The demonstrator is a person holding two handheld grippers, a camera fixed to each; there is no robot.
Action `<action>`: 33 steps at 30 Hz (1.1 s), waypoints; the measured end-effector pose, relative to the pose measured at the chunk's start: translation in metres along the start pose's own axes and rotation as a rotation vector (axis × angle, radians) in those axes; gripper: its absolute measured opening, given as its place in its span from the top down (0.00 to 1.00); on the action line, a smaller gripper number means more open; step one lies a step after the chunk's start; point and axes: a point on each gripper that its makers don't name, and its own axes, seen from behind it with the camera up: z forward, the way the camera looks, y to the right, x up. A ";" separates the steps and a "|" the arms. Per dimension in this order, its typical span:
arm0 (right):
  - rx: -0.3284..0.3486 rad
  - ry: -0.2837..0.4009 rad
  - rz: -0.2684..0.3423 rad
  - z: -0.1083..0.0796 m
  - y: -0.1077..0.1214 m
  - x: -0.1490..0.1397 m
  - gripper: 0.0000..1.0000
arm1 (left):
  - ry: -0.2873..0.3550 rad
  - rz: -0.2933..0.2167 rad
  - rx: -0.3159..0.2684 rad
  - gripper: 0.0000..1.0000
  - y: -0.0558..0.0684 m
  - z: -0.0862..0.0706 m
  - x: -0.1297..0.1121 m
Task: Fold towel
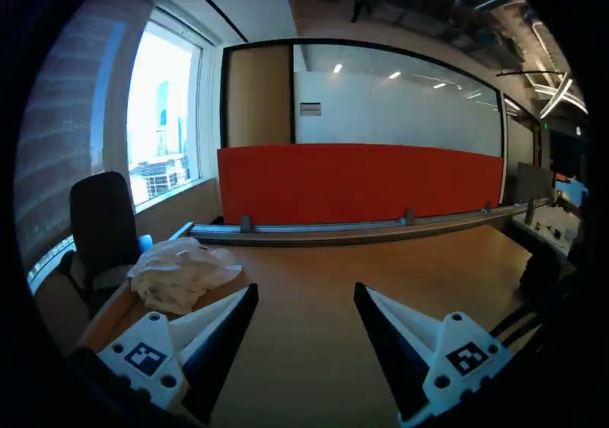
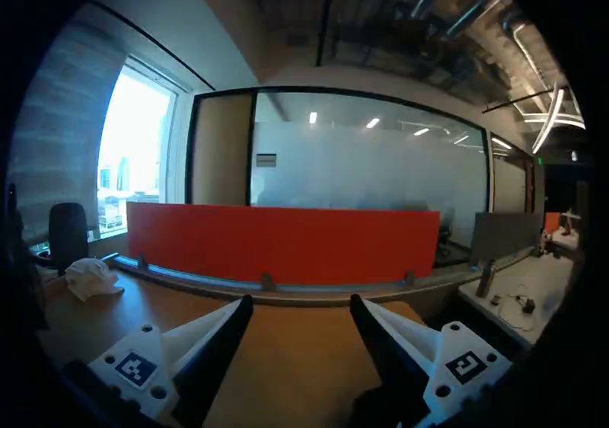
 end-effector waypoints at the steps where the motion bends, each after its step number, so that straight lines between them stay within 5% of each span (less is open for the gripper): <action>1: 0.002 0.001 0.002 0.001 -0.004 0.001 0.02 | 0.005 -0.001 0.000 0.06 -0.001 0.000 0.002; 11: 0.027 0.009 0.026 0.011 -0.040 0.004 0.02 | 0.048 -0.016 0.007 0.06 -0.007 0.004 0.020; 24: 0.001 0.014 0.037 0.009 -0.044 0.005 0.01 | 0.088 -0.045 0.021 0.06 -0.016 0.000 0.025; 33: 0.003 0.002 0.039 0.007 -0.052 0.003 0.01 | 0.132 -0.043 0.009 0.07 -0.008 -0.002 0.027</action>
